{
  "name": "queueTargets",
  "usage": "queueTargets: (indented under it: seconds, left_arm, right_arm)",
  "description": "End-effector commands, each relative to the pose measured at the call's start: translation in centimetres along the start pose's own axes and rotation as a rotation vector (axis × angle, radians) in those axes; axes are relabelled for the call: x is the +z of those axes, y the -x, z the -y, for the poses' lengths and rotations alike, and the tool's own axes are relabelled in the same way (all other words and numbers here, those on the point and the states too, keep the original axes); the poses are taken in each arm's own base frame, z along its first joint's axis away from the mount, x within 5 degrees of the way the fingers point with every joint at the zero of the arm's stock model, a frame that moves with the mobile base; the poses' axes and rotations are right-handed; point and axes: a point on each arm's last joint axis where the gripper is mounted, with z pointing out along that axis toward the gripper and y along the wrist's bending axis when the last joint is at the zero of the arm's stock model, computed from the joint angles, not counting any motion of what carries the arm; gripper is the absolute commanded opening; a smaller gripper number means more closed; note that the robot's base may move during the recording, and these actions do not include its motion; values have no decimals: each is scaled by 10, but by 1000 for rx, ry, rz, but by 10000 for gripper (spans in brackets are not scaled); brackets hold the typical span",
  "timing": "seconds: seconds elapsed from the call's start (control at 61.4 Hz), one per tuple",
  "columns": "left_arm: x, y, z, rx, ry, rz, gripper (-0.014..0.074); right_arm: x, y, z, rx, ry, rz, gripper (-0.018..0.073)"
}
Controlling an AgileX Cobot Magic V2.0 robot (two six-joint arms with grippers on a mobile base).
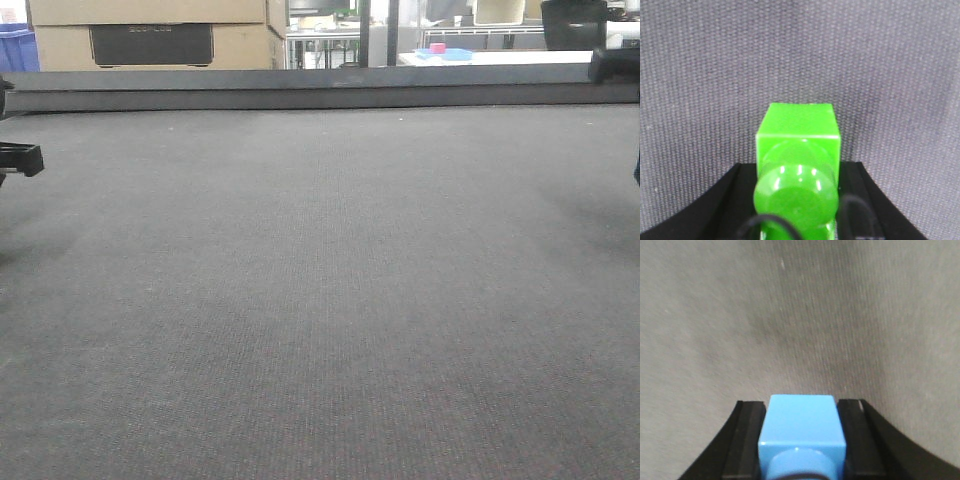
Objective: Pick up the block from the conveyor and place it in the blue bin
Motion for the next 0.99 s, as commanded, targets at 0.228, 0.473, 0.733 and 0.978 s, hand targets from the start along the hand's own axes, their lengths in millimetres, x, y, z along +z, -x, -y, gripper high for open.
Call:
queueTargets:
  seconds: [0.228,0.473,0.733,0.978]
  left_arm:
    - [-69,-19,0,136,-63,266,-111]
    - [-113,-62,0,64,-164,655,-111]
    - [-126,-123,-8,-1,-190,1013,-111]
    - [-127,-193,-15,-22,-199,1207,-111]
  right_arm:
    - [-77,-14,-21,-198,116,385,-162]
    - [-108,-26,-19,-224,162,608,-162]
    - [-95,-61,-5,-221,198,756,-162]
    - [-92,-117,17,-214,254,968,-162]
